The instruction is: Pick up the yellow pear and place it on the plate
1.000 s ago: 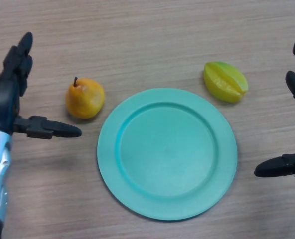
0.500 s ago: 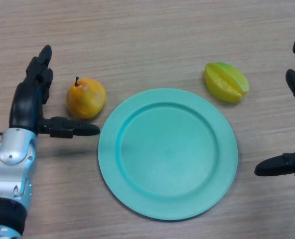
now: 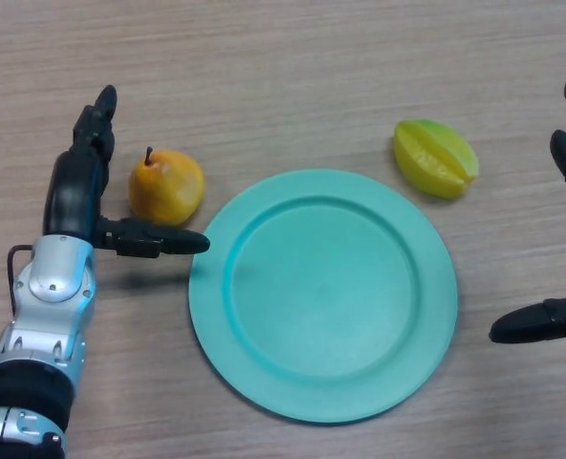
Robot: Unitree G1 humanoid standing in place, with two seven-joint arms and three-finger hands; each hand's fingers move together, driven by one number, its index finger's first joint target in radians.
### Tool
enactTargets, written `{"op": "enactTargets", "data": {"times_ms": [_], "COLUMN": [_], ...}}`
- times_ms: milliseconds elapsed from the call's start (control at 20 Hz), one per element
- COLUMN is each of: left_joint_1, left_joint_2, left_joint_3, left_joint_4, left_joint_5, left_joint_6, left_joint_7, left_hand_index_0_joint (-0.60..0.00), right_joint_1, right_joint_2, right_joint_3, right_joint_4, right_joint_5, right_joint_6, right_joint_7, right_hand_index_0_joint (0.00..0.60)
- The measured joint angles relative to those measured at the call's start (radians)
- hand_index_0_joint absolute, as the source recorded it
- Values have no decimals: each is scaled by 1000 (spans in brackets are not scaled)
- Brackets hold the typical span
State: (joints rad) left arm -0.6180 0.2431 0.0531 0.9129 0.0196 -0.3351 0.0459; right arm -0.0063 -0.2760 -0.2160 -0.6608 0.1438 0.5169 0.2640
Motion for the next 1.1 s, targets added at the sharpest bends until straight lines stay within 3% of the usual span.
{"op": "enactTargets", "data": {"times_ms": [400,500,550,650,1100], "left_joint_1": [-18,-18,-18,-17,31], "left_joint_2": [-22,-21,-21,-21,-11], "left_joint_3": [-1,-2,-4,-16,-22], "left_joint_4": [27,34,37,37,-55], "left_joint_5": [8,48,48,74,85], "left_joint_6": [0,0,0,0,8], "left_joint_7": [66,113,114,127,133], "left_hand_index_0_joint": [0,-199,-349,-581,-600], "right_joint_1": [13,15,16,17,11], "right_joint_2": [1,1,1,1,1], "right_joint_3": [-2,-4,-4,-4,-4], "right_joint_4": [-38,-54,-55,-75,-115], "right_joint_5": [2,3,4,10,25], "right_joint_6": [4,27,31,65,114], "right_joint_7": [0,0,0,0,-1], "right_hand_index_0_joint": [0,0,0,0,0]}}
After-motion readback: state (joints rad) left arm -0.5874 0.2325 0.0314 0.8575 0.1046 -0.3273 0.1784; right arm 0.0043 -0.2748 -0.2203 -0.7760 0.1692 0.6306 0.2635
